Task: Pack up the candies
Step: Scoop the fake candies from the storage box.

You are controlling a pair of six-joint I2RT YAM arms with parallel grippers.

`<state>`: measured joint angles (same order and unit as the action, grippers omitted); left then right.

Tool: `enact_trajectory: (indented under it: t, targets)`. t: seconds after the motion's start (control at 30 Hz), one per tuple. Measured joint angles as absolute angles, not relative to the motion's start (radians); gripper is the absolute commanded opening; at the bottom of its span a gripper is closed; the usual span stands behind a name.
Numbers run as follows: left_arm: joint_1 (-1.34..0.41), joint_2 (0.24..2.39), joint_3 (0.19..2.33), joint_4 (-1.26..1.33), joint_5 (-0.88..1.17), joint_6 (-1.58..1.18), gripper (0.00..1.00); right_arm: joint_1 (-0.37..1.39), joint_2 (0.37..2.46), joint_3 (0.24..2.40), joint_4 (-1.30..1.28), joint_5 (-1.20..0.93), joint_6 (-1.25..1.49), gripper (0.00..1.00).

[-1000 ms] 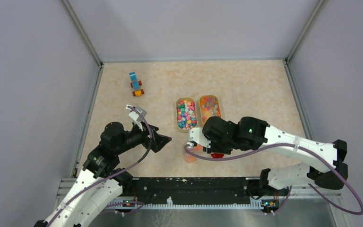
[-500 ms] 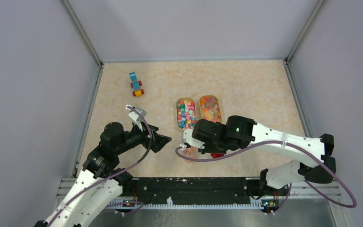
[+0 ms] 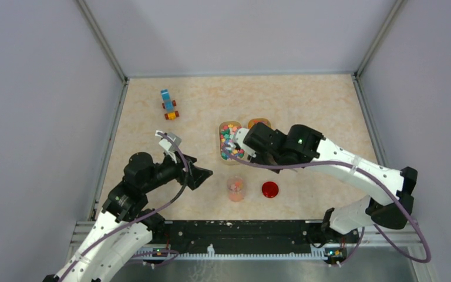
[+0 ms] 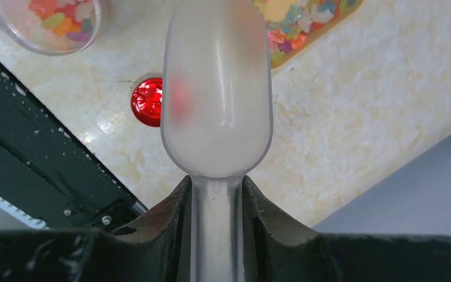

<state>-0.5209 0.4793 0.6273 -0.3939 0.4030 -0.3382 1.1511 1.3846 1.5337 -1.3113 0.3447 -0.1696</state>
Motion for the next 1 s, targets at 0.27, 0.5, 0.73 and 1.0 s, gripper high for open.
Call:
enact_trajectory:
  t: [0.27, 0.5, 0.73, 1.0]
  targets:
    - [-0.521, 0.477, 0.627, -0.394, 0.403, -0.338, 0.99, 0.911, 1.466, 1.560, -1.293, 0.285, 0.002, 0.00]
    - [-0.521, 0.464, 0.627, -0.394, 0.406, -0.338, 0.99, 0.781, 1.562, 1.559, -1.266, 0.208, 0.116, 0.00]
    - [-0.521, 0.450, 0.627, -0.393, 0.415, -0.338, 0.99, 0.699, 1.653, 1.561, -1.235, 0.136, 0.192, 0.00]
    - [-0.521, 0.428, 0.627, -0.392, 0.431, -0.338, 0.99, 0.672, 1.805, 1.600, -1.247, 0.129, 0.247, 0.00]
